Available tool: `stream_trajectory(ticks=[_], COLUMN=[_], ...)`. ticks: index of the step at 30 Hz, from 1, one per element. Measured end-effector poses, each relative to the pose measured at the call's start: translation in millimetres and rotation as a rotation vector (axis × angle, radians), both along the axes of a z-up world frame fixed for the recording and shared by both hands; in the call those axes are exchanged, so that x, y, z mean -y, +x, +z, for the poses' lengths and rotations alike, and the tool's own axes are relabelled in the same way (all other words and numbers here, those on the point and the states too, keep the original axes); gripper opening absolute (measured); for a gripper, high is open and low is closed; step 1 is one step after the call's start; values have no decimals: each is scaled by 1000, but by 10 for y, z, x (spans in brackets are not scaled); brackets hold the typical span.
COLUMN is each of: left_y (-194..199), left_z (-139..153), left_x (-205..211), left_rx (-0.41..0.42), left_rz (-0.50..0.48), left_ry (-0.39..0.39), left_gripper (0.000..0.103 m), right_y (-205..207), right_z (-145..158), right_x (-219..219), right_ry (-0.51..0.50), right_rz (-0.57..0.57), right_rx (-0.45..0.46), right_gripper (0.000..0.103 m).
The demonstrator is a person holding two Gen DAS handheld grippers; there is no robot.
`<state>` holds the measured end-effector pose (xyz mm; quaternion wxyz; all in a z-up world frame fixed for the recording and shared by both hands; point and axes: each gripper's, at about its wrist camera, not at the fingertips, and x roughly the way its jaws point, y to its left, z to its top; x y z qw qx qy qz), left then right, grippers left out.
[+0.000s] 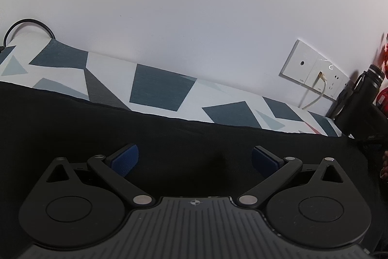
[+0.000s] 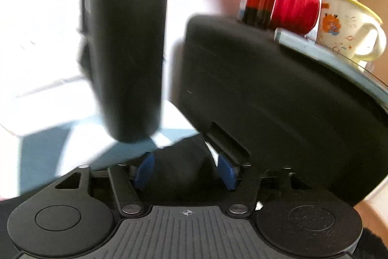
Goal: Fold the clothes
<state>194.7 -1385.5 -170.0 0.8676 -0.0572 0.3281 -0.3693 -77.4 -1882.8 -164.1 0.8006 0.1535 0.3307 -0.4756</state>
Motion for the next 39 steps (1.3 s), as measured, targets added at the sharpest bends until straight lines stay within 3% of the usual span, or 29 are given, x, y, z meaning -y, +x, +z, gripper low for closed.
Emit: stream_trajectory(ticks=[3, 7, 11, 17, 31, 39], left_y=[22, 29, 39, 44, 194, 463], left_z=[-2, -1, -3, 2, -3, -21], left_x=[-9, 6, -6, -7, 441, 628], left_rx=[-4, 0, -2, 1, 105, 116], left_rz=[6, 9, 13, 21, 55, 89], left_ry=[-9, -2, -6, 2, 285, 323], left_gripper=[102, 102, 102, 102, 102, 103], right_y=[-95, -34, 71, 111, 304, 370], right_z=[122, 60, -126, -245, -303, -314], right_x=[-197, -542, -670, -458, -321, -264], right_ry=[41, 80, 107, 124, 106, 91], right_rz=[85, 253, 304, 268, 241, 218], right_rx=[72, 9, -36, 21, 32, 39], right_gripper=[70, 81, 84, 102, 102, 102])
